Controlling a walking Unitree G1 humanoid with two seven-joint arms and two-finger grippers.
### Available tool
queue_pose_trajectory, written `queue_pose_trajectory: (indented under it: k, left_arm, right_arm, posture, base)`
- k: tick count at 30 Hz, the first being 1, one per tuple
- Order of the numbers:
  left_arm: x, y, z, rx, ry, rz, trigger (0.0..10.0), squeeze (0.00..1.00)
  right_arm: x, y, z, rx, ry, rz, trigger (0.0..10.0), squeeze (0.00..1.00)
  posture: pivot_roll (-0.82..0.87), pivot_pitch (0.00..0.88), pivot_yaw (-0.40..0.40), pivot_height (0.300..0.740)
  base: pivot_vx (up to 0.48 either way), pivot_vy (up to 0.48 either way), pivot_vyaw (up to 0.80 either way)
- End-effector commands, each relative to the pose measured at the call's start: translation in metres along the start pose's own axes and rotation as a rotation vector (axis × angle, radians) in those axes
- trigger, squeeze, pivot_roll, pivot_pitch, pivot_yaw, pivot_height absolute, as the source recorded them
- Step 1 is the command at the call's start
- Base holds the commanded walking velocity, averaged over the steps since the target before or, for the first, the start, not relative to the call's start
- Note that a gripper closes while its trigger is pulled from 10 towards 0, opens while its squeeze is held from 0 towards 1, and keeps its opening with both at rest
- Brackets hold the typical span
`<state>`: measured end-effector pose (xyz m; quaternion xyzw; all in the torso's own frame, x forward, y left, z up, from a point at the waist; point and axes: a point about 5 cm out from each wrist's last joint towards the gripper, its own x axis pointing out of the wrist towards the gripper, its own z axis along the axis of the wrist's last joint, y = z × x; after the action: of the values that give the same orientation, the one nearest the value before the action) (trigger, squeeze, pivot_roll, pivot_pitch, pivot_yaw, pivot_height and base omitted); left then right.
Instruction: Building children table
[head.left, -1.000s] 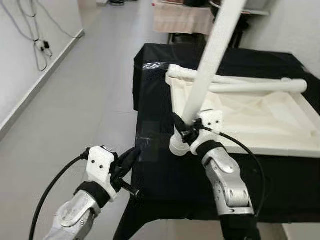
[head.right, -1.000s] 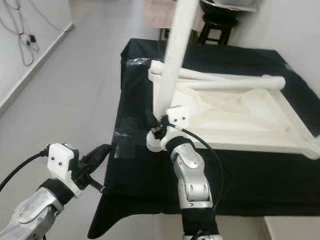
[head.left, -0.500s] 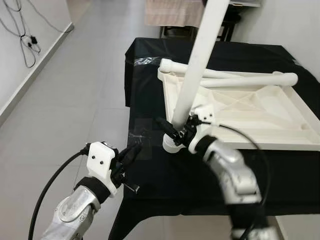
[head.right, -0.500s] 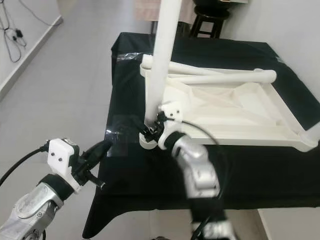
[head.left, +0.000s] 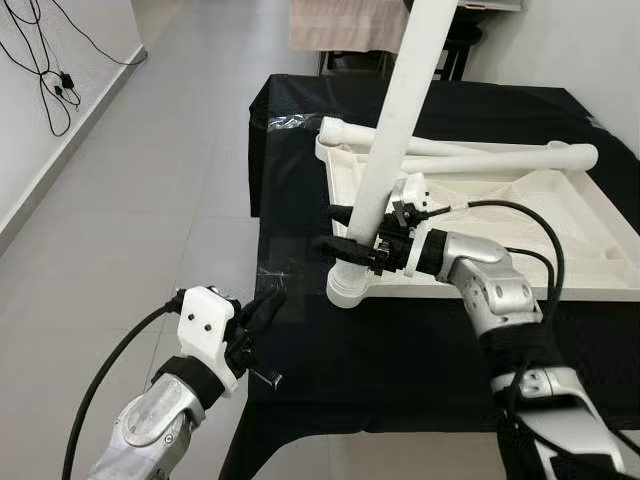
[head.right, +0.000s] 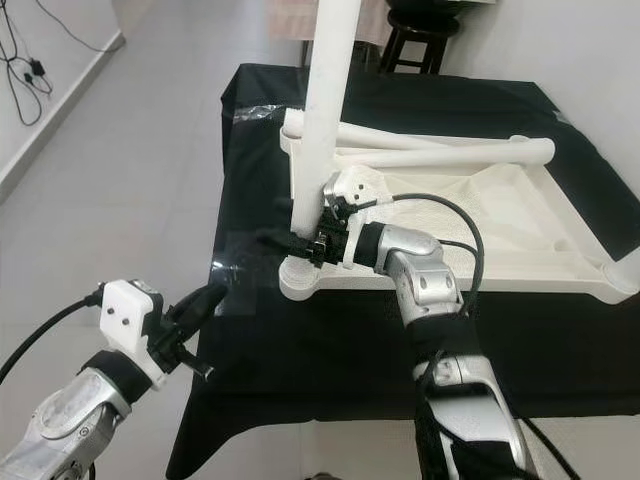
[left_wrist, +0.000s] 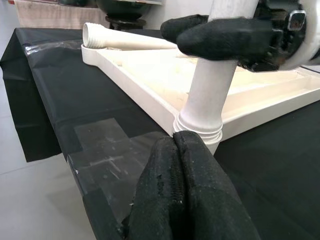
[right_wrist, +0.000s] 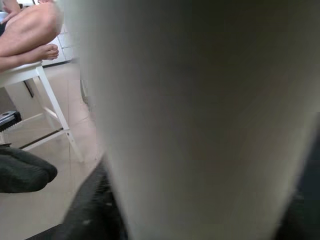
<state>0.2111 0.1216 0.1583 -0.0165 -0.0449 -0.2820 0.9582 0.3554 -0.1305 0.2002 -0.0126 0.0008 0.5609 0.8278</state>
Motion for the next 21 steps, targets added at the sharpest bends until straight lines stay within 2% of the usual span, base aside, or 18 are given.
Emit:
queue_pose_trajectory:
  k: [1, 9, 13, 14, 15, 16, 17, 18, 19, 20, 21]
  left_arm:
    - [-0.002, -0.003, -0.003, -0.002, 0.015, 0.000, 10.0, 0.00]
    - [-0.002, -0.003, -0.003, -0.003, 0.015, 0.000, 10.0, 0.00]
    - [-0.002, -0.003, -0.003, -0.003, 0.014, 0.000, 10.0, 0.00]
    - [-0.003, -0.002, -0.002, -0.002, 0.012, 0.002, 10.0, 0.00]
    - [-0.003, -0.002, -0.001, -0.001, 0.012, 0.002, 10.0, 0.00]
    - [-0.004, -0.001, 0.000, -0.001, 0.011, 0.002, 10.0, 0.00]
    - [-0.004, -0.001, 0.000, -0.001, 0.011, 0.002, 10.0, 0.00]
    - [-0.005, -0.001, 0.000, 0.000, 0.011, 0.002, 10.0, 0.00]
    - [-0.006, 0.001, 0.001, 0.000, 0.011, 0.002, 10.0, 0.00]
    - [-0.006, 0.001, 0.001, 0.000, 0.011, 0.002, 10.0, 0.00]
    - [-0.006, 0.001, 0.001, 0.000, 0.012, 0.002, 10.0, 0.00]
  right_arm:
    - [0.005, 0.000, -0.005, 0.034, 0.007, 0.049, 0.0, 0.00]
    - [-0.001, -0.006, -0.003, 0.004, 0.000, 0.033, 0.0, 0.00]
    - [-0.009, -0.007, -0.006, -0.022, 0.005, -0.032, 0.0, 0.00]
    - [-0.017, -0.007, -0.011, -0.030, 0.012, -0.134, 0.0, 0.00]
    - [-0.019, -0.007, -0.013, -0.022, 0.013, -0.180, 0.0, 0.00]
    - [-0.017, 0.000, -0.026, 0.000, 0.052, -0.310, 0.0, 0.00]
    - [-0.017, 0.000, -0.026, 0.000, 0.052, -0.310, 0.0, 0.00]
    - [-0.016, 0.005, -0.035, 0.011, 0.079, -0.404, 0.0, 0.00]
    - [-0.013, 0.012, -0.042, 0.102, 0.030, -0.677, 0.0, 0.00]
    - [-0.013, 0.012, -0.042, 0.102, 0.030, -0.677, 0.0, 0.00]
    - [-0.007, 0.031, -0.051, 0.088, 0.044, -0.797, 0.0, 0.00]
  posture:
    - [0.10, 0.102, -0.104, 0.740]
    - [0.10, 0.104, -0.100, 0.740]
    - [0.09, 0.110, -0.100, 0.740]
    - [0.08, 0.118, -0.099, 0.740]
    - [0.08, 0.118, -0.099, 0.740]
    - [0.07, 0.132, -0.093, 0.740]
    - [0.07, 0.132, -0.093, 0.740]
    - [0.07, 0.133, -0.092, 0.740]
    - [0.05, 0.144, -0.084, 0.740]
    - [0.05, 0.144, -0.084, 0.740]
    - [0.05, 0.144, -0.082, 0.740]
  base:
    - [0.000, 0.000, 0.00]
    - [0.000, 0.000, 0.00]
    - [0.000, 0.000, 0.00]
    - [0.000, 0.000, 0.00]
    - [0.000, 0.000, 0.00]
    - [0.000, 0.000, 0.00]
    - [0.000, 0.000, 0.00]
    - [0.000, 0.000, 0.00]
    - [0.000, 0.000, 0.00]
    - [0.000, 0.000, 0.00]
    - [0.000, 0.000, 0.00]
